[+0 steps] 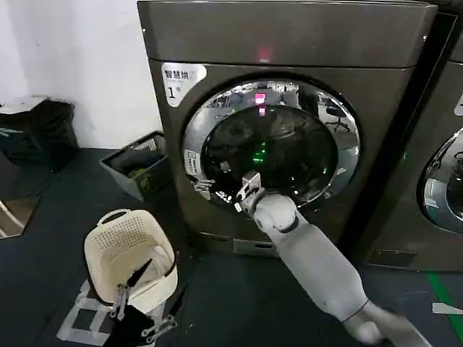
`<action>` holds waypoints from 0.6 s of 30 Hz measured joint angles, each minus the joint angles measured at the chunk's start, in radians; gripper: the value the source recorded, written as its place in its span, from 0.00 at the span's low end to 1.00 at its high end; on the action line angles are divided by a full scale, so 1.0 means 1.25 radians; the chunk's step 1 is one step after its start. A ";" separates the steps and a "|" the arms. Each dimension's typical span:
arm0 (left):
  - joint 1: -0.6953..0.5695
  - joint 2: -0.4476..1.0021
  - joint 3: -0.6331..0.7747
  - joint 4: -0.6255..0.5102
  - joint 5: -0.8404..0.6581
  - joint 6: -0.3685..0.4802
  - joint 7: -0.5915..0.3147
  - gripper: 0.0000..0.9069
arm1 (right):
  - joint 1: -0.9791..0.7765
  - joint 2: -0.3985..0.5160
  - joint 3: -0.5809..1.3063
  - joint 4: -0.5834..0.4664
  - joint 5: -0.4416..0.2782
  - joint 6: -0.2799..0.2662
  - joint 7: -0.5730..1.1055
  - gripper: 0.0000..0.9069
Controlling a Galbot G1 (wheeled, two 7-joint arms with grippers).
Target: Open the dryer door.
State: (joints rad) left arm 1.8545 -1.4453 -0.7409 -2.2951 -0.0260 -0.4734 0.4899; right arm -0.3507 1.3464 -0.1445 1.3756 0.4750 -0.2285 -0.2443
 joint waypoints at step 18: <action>-0.002 0.000 -0.001 -0.001 -0.002 0.001 0.000 1.00 | 0.019 0.022 -0.014 -0.021 -0.001 -0.009 0.000 1.00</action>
State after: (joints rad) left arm 1.8516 -1.4450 -0.7419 -2.2958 -0.0289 -0.4723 0.4900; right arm -0.3264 1.3736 -0.1617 1.3497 0.4742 -0.2403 -0.2437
